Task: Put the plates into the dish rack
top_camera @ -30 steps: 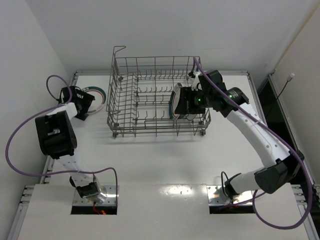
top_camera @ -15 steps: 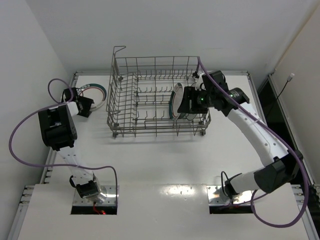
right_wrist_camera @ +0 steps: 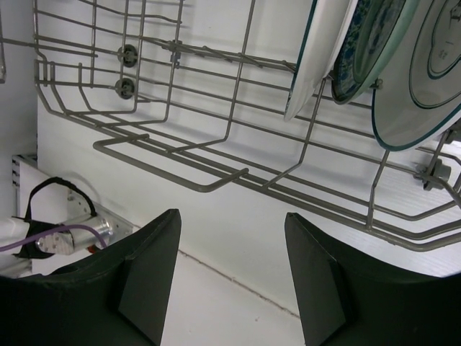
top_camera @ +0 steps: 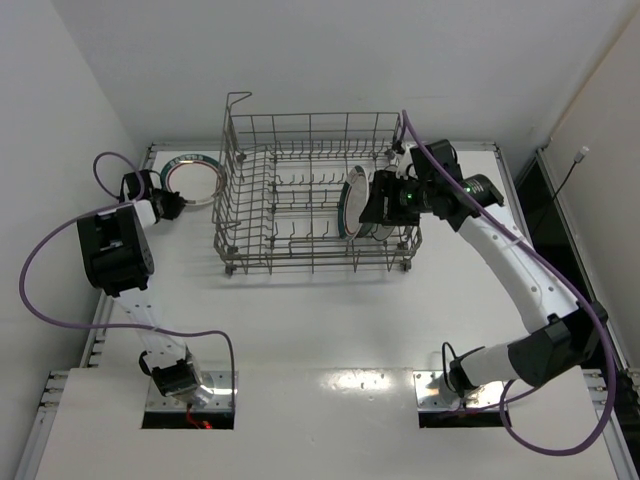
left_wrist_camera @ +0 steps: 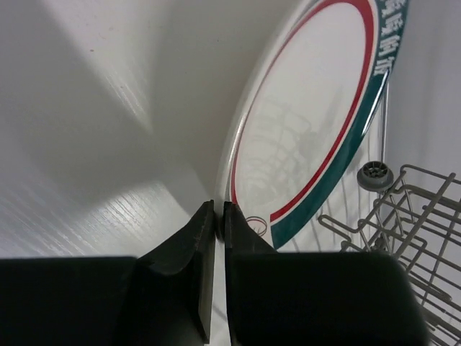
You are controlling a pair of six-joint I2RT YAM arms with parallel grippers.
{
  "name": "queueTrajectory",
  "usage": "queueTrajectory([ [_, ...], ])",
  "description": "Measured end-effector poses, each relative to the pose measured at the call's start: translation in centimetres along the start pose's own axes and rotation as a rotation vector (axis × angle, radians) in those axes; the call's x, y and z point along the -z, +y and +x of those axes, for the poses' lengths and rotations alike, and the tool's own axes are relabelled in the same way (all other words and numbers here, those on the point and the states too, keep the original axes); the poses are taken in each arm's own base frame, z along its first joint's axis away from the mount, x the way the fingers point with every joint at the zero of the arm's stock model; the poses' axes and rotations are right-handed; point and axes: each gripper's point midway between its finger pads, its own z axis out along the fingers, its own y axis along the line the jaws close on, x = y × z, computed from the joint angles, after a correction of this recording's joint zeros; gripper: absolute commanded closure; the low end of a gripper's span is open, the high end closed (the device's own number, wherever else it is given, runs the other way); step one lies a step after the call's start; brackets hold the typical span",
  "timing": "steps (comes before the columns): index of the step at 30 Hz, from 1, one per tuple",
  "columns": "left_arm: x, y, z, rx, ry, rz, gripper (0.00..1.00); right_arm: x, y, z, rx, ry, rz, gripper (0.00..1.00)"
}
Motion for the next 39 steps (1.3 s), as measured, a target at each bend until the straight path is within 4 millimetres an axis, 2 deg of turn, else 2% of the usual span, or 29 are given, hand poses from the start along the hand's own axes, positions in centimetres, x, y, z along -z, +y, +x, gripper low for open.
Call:
queueTrajectory([
  [4, 0.9, -0.9, -0.3, -0.013, 0.001, 0.011, 1.00, 0.1, 0.3, 0.1, -0.006, 0.005, -0.016, 0.43],
  [7, 2.5, -3.1, -1.6, -0.039, -0.018, 0.038, 1.00, 0.4, 0.9, -0.2, -0.007, 0.004, -0.036, 0.43],
  [9, 4.3, -5.1, -2.7, -0.054, -0.049, 0.063, 1.00, 0.8, 1.4, -0.6, -0.003, -0.006, -0.055, 0.42],
  [11, 6.8, -7.5, -4.1, -0.067, -0.091, 0.110, 1.00, 1.1, 2.1, -1.1, 0.004, -0.019, -0.081, 0.41],
  [13, 10.3, -11.0, -5.8, -0.090, -0.151, 0.186, 1.00, 1.3, 3.0, -1.7, 0.005, -0.037, -0.124, 0.39],
  [18, 20.5, -19.5, -10.2, -0.145, -0.330, 0.393, 1.00, 1.7, 5.4, -3.3, -0.016, -0.085, -0.250, 0.38],
  [22, 27.4, -22.8, -11.2, -0.167, -0.410, 0.513, 1.00, 2.3, 7.7, -4.6, -0.029, -0.120, -0.386, 0.38],
  [24, 29.5, -24.1, -10.5, -0.170, -0.404, 0.581, 1.00, 2.6, 8.6, -5.1, -0.026, -0.132, -0.444, 0.38],
  [26, 30.5, -25.4, -8.9, -0.164, -0.369, 0.662, 1.00, 3.1, 9.4, -5.5, -0.015, -0.146, -0.500, 0.35],
  [28, 30.6, -26.9, -4.8, -0.160, -0.270, 0.763, 1.00, 3.5, 10.1, -6.1, 0.000, -0.174, -0.557, 0.22],
  [31, 29.9, -27.8, 4.7, -0.192, -0.024, 0.851, 1.00, 4.2, 10.4, -6.8, 0.012, -0.223, -0.604, 0.19],
  [34, 30.0, -26.9, 13.8, -0.242, 0.206, 0.867, 1.00, 5.4, 10.5, -8.5, 0.029, -0.295, -0.642, 0.19],
  [35, 30.2, -26.4, 16.0, -0.258, 0.264, 0.868, 1.00, 5.7, 10.5, -9.1, 0.036, -0.318, -0.652, 0.19],
  [37, 31.0, -25.7, 19.4, -0.284, 0.353, 0.877, 1.00, 6.2, 10.3, -10.0, 0.040, -0.350, -0.662, 0.19],
  [39, 31.8, -25.4, 20.8, -0.300, 0.394, 0.888, 1.00, 6.1, 9.8, -10.5, 0.038, -0.366, -0.655, 0.19],
])
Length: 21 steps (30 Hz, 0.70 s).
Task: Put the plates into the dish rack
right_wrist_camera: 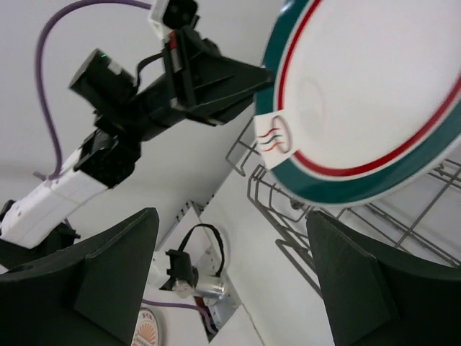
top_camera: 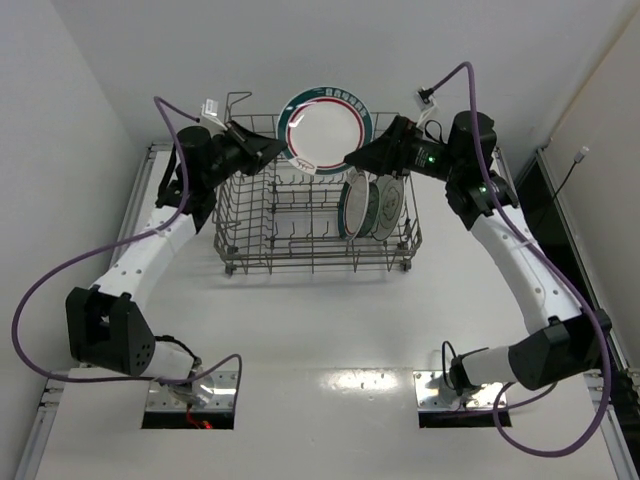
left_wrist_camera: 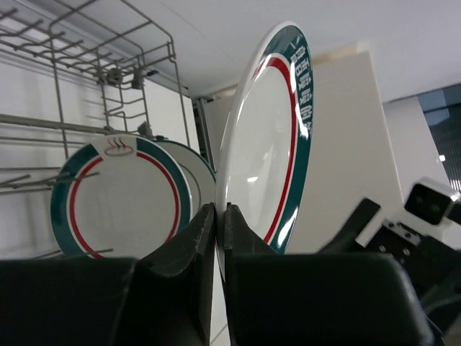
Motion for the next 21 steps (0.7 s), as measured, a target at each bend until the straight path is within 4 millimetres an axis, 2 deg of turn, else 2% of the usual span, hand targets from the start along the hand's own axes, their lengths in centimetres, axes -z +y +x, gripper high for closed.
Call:
queueTrajectory([
  [4, 1.3, -2.2, 0.9, -0.018, 0.009, 0.046, 1.00, -0.2, -1.9, -0.2, -0.025, -0.002, 0.041, 0.19],
  [8, 3.9, -5.3, 0.5, -0.061, -0.026, 0.098, 1.00, -0.2, -3.5, 0.2, -0.054, 0.005, 0.077, 0.19],
  [11, 5.4, -7.1, 0.1, -0.100, -0.052, 0.136, 1.00, 0.0, -3.8, 0.3, -0.060, 0.006, 0.085, 0.19],
  [14, 5.8, -7.3, 0.1, -0.115, -0.056, 0.138, 1.00, 0.1, -3.7, 0.5, -0.057, 0.005, 0.080, 0.19],
  [18, 5.5, -7.3, 1.4, -0.105, -0.022, 0.129, 1.00, 0.6, -3.5, 0.4, -0.049, -0.010, 0.072, 0.19],
  [20, 5.4, -7.8, 2.7, -0.104, 0.010, 0.142, 1.00, 0.6, -3.3, 0.1, -0.049, -0.019, 0.063, 0.23],
  [21, 5.4, -8.0, 3.2, -0.103, 0.025, 0.149, 1.00, 0.5, -3.2, 0.0, -0.050, -0.022, 0.059, 0.32],
])
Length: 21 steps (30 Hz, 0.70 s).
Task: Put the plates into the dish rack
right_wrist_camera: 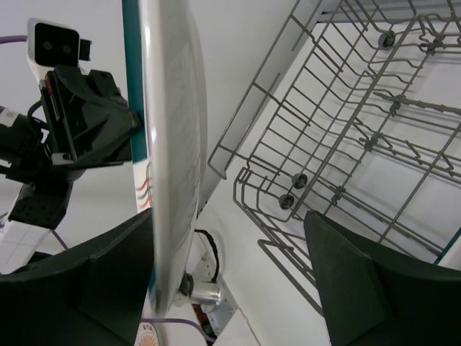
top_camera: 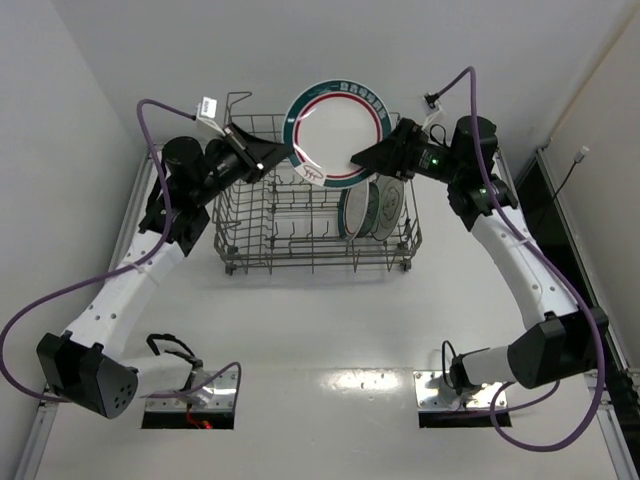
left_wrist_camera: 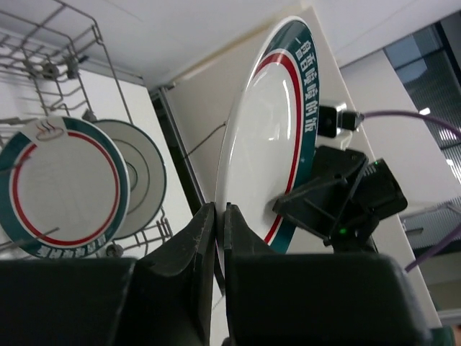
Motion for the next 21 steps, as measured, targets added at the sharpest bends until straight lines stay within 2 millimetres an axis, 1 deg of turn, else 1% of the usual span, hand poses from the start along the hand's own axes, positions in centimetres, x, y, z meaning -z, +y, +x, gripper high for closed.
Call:
queueTrajectory([
  [1, 0.0, -0.2, 0.4, 0.001, 0.013, 0.007, 1.00, 0.0, 0.1, -0.1, -0.002, -0.004, -0.004, 0.40],
  [2, -0.1, -0.3, 0.8, 0.001, 0.023, 0.011, 1.00, 0.0, 0.2, -0.3, -0.001, -0.008, -0.012, 0.55],
  [3, -0.1, -0.3, 1.2, 0.002, 0.035, 0.013, 1.00, -0.1, 0.4, -0.4, -0.007, -0.009, -0.021, 0.87],
  [4, -0.1, -0.2, 1.5, 0.001, 0.043, 0.010, 1.00, -0.2, 0.5, -0.5, -0.006, -0.011, -0.030, 0.96],
  [5, -0.1, 0.4, 1.8, -0.003, 0.050, -0.010, 1.00, -0.2, 0.7, -0.5, -0.029, -0.007, -0.037, 1.00],
  [6, -0.1, 1.0, 2.0, -0.011, 0.056, -0.024, 0.94, -0.3, 0.6, -0.4, -0.036, -0.004, -0.039, 1.00],
  [7, 0.0, 1.4, 2.0, -0.021, 0.054, -0.034, 0.79, -0.4, 0.3, -0.2, -0.051, 0.002, -0.024, 1.00],
  [8, 0.2, 1.9, 2.1, -0.025, 0.057, -0.059, 0.50, -0.5, -0.1, 0.1, -0.062, 0.015, -0.016, 1.00],
  [9, 0.4, 2.4, 2.1, -0.038, 0.055, -0.082, 0.33, -0.7, -0.6, 0.2, -0.065, 0.023, 0.006, 1.00],
  [11, 1.2, 3.9, 1.6, -0.065, 0.031, -0.159, 0.05, -1.0, -1.9, -0.1, -0.072, 0.023, 0.079, 1.00],
  [12, 1.9, 4.8, 1.1, -0.082, 0.008, -0.210, 0.02, -1.1, -2.8, -0.6, -0.072, 0.014, 0.136, 1.00],
  [13, 2.6, 5.5, 0.8, -0.102, -0.008, -0.259, 0.00, -1.1, -3.6, -1.0, -0.068, 0.006, 0.191, 1.00],
  [17, 6.1, 8.5, -0.4, -0.176, -0.082, -0.463, 0.00, -0.9, -6.8, -2.7, -0.019, -0.022, 0.478, 1.00],
  [19, 7.7, 9.9, -0.7, -0.207, -0.102, -0.557, 0.00, -1.1, -7.8, -2.8, 0.035, -0.018, 0.607, 1.00],
  [21, 9.0, 11.2, -1.1, -0.235, -0.117, -0.639, 0.00, -1.6, -8.4, -2.0, 0.084, 0.010, 0.701, 1.00],
])
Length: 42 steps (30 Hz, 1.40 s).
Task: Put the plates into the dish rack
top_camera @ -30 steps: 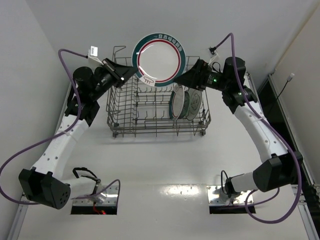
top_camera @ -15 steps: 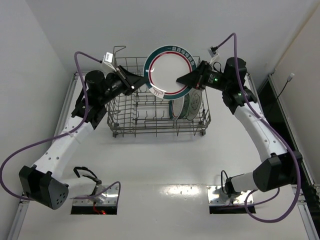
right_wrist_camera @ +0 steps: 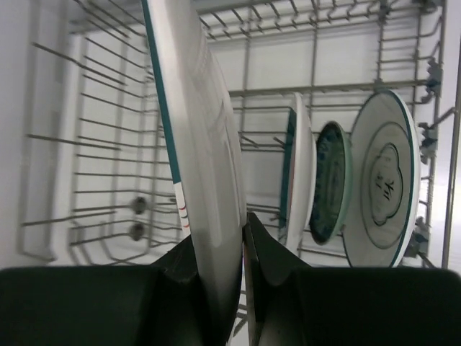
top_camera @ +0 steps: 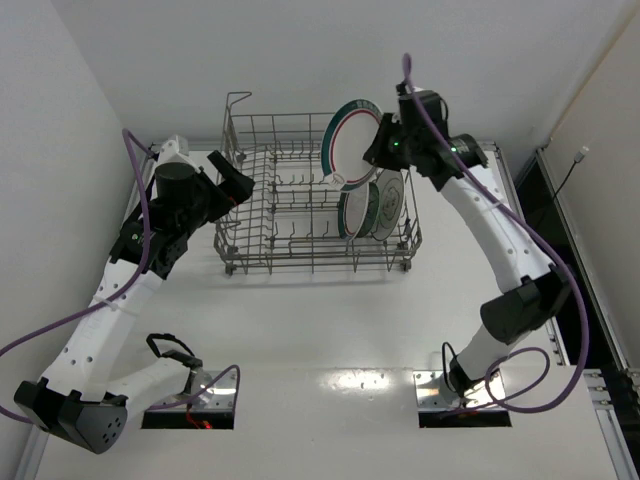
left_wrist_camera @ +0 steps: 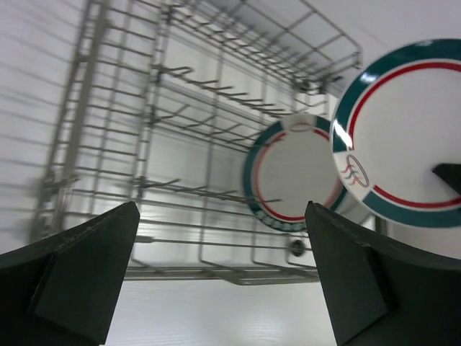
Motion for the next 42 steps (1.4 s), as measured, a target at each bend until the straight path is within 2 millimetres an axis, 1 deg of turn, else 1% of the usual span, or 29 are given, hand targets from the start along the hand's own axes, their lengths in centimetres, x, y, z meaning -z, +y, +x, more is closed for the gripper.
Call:
queueTrajectory([
  [3, 0.2, 2.1, 0.0, -0.031, -0.008, -0.090, 0.00, -1.8, -0.1, 2.3, 0.079, 0.059, 0.113, 1.00],
  [5, 0.3, 3.1, 0.2, -0.049, -0.005, -0.135, 0.00, -3.4, -0.6, 4.6, 0.135, 0.116, 0.195, 1.00],
  [8, 0.6, 3.9, 0.1, -0.071, -0.005, -0.175, 0.00, -5.4, -2.1, 7.8, 0.206, 0.194, 0.310, 1.00],
  [10, 0.8, 4.1, -0.3, -0.078, -0.015, -0.188, 0.00, -6.0, -3.3, 9.4, 0.241, 0.238, 0.373, 1.00],
  [12, 0.9, 4.2, -0.8, -0.084, -0.028, -0.201, 0.00, -6.1, -4.2, 10.2, 0.255, 0.258, 0.412, 1.00],
  [16, 1.1, 4.8, -0.9, -0.095, -0.033, -0.226, 0.00, -6.4, -4.3, 9.8, 0.256, 0.234, 0.423, 1.00],
  [20, 1.2, 5.2, -0.7, -0.100, -0.026, -0.245, 0.00, -7.7, -4.5, 10.3, 0.250, 0.227, 0.427, 1.00],
  [23, 1.2, 5.3, -0.7, -0.101, -0.026, -0.250, 0.00, -9.3, -4.6, 11.6, 0.246, 0.254, 0.419, 0.97],
  [25, 1.2, 5.4, -0.8, -0.102, -0.030, -0.255, 0.00, -10.3, -4.7, 13.1, 0.248, 0.294, 0.415, 0.93],
  [27, 1.2, 5.5, -0.8, -0.102, -0.034, -0.260, 0.00, -11.0, -5.0, 14.5, 0.252, 0.338, 0.412, 0.92],
  [28, 1.2, 5.6, -0.9, -0.103, -0.037, -0.264, 0.00, -10.9, -5.0, 14.9, 0.249, 0.353, 0.410, 0.90],
  [30, 1.2, 5.6, -0.9, -0.103, -0.040, -0.268, 0.00, -10.8, -4.7, 14.7, 0.245, 0.354, 0.402, 0.87],
  [31, 1.2, 5.7, -1.0, -0.103, -0.042, -0.271, 0.00, -10.8, -4.6, 14.7, 0.242, 0.359, 0.394, 0.79],
  [33, 1.3, 5.9, -1.1, -0.102, -0.045, -0.278, 0.00, -10.6, -4.4, 14.9, 0.234, 0.388, 0.363, 0.71],
  [34, 1.3, 5.9, -1.1, -0.102, -0.046, -0.280, 0.00, -10.4, -4.2, 14.9, 0.231, 0.403, 0.346, 0.62],
  [35, 1.3, 6.0, -1.1, -0.102, -0.047, -0.285, 0.00, -10.1, -3.8, 14.9, 0.231, 0.421, 0.325, 0.56],
  [36, 1.3, 6.2, -1.2, -0.103, -0.048, -0.290, 0.00, -9.5, -3.0, 14.3, 0.240, 0.440, 0.286, 0.46],
  [39, 1.4, 6.8, -1.6, -0.114, -0.064, -0.315, 0.00, -8.4, -2.1, 12.7, 0.252, 0.443, 0.237, 0.35],
  [42, 1.2, 7.9, -2.1, -0.155, -0.083, -0.367, 0.00, -6.3, -1.5, 11.2, 0.255, 0.448, 0.177, 0.28],
])
